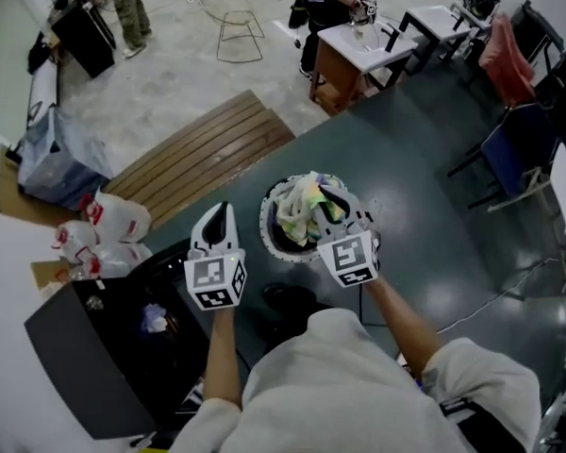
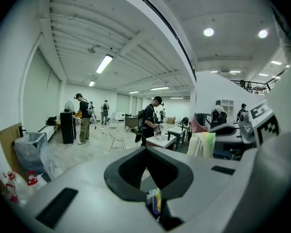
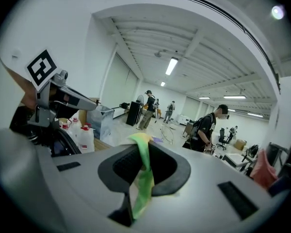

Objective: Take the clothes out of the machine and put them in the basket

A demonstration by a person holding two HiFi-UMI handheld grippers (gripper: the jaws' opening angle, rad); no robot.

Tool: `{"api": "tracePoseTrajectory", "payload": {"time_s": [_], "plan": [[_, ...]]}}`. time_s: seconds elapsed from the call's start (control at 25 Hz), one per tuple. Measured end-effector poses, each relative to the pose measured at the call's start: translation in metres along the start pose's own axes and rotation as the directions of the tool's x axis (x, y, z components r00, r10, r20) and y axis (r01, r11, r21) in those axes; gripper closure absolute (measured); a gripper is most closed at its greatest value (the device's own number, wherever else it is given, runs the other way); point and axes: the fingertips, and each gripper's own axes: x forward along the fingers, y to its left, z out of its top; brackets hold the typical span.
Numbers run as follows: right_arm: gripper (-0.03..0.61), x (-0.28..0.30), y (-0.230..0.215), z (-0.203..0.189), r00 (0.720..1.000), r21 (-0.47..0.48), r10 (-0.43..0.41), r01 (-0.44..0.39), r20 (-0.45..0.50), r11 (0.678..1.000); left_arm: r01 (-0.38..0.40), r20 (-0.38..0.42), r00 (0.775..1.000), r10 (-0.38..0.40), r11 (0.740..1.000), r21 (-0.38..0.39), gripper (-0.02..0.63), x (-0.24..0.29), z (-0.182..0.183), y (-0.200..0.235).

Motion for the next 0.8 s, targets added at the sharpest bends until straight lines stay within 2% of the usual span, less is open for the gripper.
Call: {"api": "tracePoseTrajectory", "payload": {"time_s": [0.28,0.48,0.68,0.8], "plan": [[0.529,0.056,0.007,-0.101,0.986,0.036,0.021,-0.015,-0.165,0.999,0.002,-0.106,0.994,-0.008,0.998,-0.061,0.595,0.053,-0.06,0.022],[0.528,0.093,0.025,-0.169,0.966,0.073,0.052,-0.035,-0.253,0.997,0.009,-0.152,0.988,-0.016,0.999,-0.05,0.595,0.083,-0.091,0.036],[0.525,0.115,0.041,-0.237,0.906,0.121,0.089,-0.042,-0.413,0.992,-0.006,-0.205,0.979,-0.008,0.998,-0.068,0.595,0.09,-0.114,0.039],[0.518,0.132,0.044,-0.253,0.883,0.136,0.109,-0.052,-0.456,0.989,-0.015,-0.211,0.978,0.0,0.997,-0.07,0.595,0.094,-0.115,0.041]]}}
